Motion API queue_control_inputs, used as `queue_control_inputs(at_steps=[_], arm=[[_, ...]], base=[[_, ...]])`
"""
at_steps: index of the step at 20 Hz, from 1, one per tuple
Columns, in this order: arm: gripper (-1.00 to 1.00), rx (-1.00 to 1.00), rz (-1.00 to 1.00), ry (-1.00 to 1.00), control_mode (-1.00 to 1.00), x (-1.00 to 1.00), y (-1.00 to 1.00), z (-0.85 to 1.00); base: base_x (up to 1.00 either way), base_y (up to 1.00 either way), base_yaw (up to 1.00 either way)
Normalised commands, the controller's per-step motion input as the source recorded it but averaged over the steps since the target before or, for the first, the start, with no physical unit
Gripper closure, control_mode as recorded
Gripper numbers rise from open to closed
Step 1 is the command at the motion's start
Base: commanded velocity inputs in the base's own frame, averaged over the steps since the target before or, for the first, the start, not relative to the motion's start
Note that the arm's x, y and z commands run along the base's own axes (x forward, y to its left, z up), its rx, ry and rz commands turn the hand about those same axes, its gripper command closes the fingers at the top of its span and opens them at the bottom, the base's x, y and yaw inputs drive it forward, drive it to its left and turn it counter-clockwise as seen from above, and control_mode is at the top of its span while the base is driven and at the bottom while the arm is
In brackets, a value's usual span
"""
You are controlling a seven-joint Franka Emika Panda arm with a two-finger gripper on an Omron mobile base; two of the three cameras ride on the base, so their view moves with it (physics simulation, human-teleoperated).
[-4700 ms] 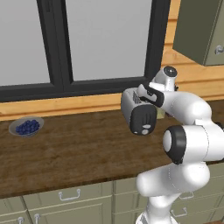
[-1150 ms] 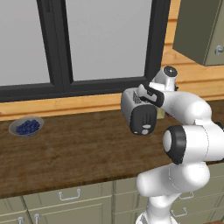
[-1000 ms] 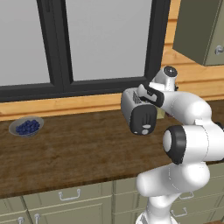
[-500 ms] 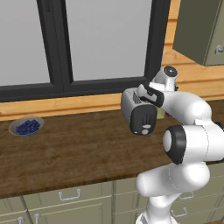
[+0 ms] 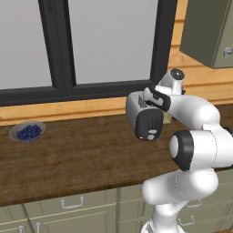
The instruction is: Start the toaster. Once the lever pops up, take the bread to the plate on the dining counter.
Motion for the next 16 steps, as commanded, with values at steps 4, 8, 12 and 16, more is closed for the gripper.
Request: queue_control_inputs(at_steps=[4,8,12,16], arm=[[-1.00,0.00,0.00,0.00,-1.00,0.00,0.00,0.00],[-1.00,0.00,0.00,0.00,-1.00,0.00,0.00,0.00],[-1.00,0.00,0.00,0.00,-1.00,0.00,0.00,0.00],[-1.00,0.00,0.00,0.00,-1.00,0.00,0.00,0.00]], base=[[0.00,0.00,0.00],[0.00,0.00,0.00],[0.00,0.00,0.00],[0.00,0.00,0.00]])
